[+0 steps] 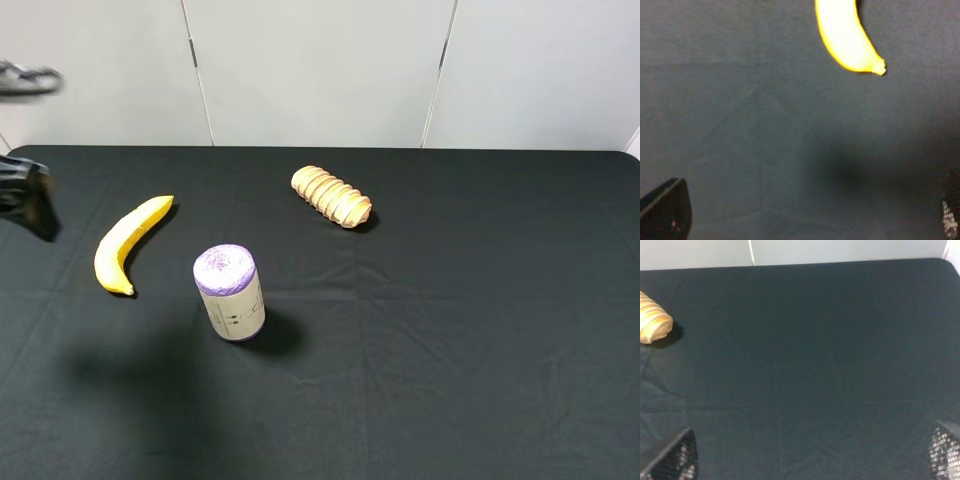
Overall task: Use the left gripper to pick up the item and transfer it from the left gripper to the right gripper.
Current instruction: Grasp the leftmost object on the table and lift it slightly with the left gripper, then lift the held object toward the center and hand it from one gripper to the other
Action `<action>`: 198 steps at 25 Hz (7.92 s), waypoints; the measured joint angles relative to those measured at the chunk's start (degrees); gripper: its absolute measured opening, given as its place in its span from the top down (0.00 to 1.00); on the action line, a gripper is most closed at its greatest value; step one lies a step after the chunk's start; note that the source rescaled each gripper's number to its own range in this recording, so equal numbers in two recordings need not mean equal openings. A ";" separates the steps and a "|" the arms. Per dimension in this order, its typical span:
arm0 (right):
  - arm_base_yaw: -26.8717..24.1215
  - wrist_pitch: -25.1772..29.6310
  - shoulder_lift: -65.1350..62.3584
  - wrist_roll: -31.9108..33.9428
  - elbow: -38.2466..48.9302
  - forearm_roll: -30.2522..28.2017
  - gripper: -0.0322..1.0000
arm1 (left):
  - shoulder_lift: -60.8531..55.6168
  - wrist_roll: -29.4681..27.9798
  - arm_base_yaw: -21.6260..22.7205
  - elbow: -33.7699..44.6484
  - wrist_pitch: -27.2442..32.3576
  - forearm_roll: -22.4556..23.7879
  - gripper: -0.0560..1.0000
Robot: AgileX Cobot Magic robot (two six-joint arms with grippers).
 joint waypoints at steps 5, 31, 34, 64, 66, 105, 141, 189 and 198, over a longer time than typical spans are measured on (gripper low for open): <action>0.00 0.00 0.00 0.00 0.00 0.00 0.00 | 8.53 -2.73 -1.54 -0.69 -6.01 -0.18 0.01; 0.00 0.06 0.00 0.00 0.00 0.00 0.00 | 31.25 -6.96 -1.60 -0.76 -25.33 -0.18 0.04; 0.00 0.06 0.00 0.00 0.00 0.00 0.00 | 31.70 -7.01 -1.60 -0.76 -25.74 -0.23 0.07; 0.00 0.00 0.00 0.00 0.00 0.30 0.00 | 29.25 -6.84 -1.60 -0.83 -24.95 -0.07 0.95; 0.00 0.00 0.00 0.00 0.00 0.38 0.00 | 27.69 -6.84 -1.60 -0.83 -23.46 -0.07 0.95; 0.00 -2.58 13.63 5.74 -1.12 9.41 0.00 | 14.02 21.70 -5.81 -27.16 6.87 -13.84 0.95; 0.00 -3.48 62.53 -54.02 -5.29 71.95 0.00 | 28.31 32.40 -42.90 -37.70 0.42 -5.69 0.95; 0.00 -3.99 71.92 -66.94 -5.40 77.73 0.94 | 28.36 32.79 -42.90 -37.70 -3.08 -5.72 0.82; 0.00 -3.99 71.92 -67.03 -5.40 77.68 0.94 | 28.36 32.35 -42.90 -37.70 -3.22 -5.92 0.02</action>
